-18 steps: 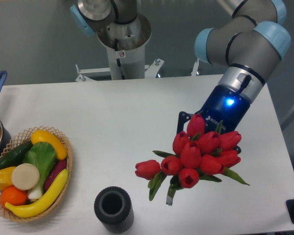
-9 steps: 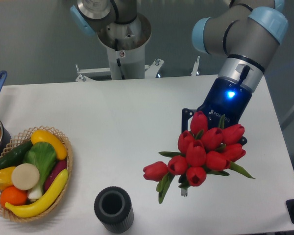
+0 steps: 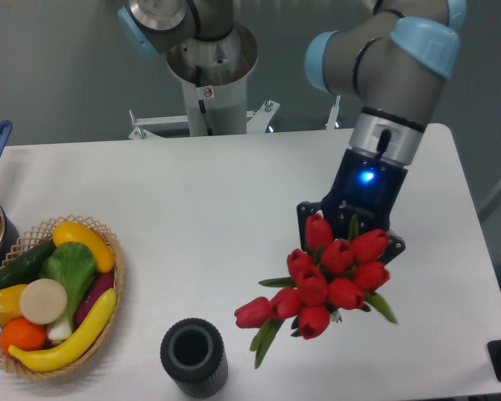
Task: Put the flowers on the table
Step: 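Lower the held tulip bunch toward the table surface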
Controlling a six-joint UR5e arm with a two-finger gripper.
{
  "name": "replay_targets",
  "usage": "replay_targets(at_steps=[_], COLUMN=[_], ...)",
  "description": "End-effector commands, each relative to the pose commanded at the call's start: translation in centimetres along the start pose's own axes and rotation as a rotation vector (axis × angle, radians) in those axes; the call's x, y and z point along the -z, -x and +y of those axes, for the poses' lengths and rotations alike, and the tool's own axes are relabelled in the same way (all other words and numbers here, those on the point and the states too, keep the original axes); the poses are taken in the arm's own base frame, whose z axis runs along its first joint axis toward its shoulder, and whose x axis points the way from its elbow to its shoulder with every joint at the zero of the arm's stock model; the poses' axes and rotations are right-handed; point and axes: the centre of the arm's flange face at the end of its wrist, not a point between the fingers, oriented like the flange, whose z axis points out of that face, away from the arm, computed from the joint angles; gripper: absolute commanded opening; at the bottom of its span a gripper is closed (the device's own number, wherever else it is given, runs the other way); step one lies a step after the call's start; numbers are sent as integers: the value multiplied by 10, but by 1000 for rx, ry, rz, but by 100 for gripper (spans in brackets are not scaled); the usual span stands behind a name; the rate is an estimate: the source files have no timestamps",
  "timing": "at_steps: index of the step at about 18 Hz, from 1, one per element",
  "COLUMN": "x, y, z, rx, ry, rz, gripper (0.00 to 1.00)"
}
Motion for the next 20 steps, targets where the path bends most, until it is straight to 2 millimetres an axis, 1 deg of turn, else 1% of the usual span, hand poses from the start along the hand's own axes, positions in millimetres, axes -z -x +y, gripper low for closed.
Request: replay_targets(at_steps=[1,3,5,10,16,18,20], x=[-7,-11,-13,-24,-30,-39,-53], y=[-4,-5,-5,-8,-9,-14,-19], z=[9,12,15,42,64,69,75], rx=[-52,-59,-70,-187,-301,-333,-360], ry=[63,104,129,271,446,510,586], rz=[-7,-10,-14,11,64,79,86], gripper=[32,32,29,28,29,29,29])
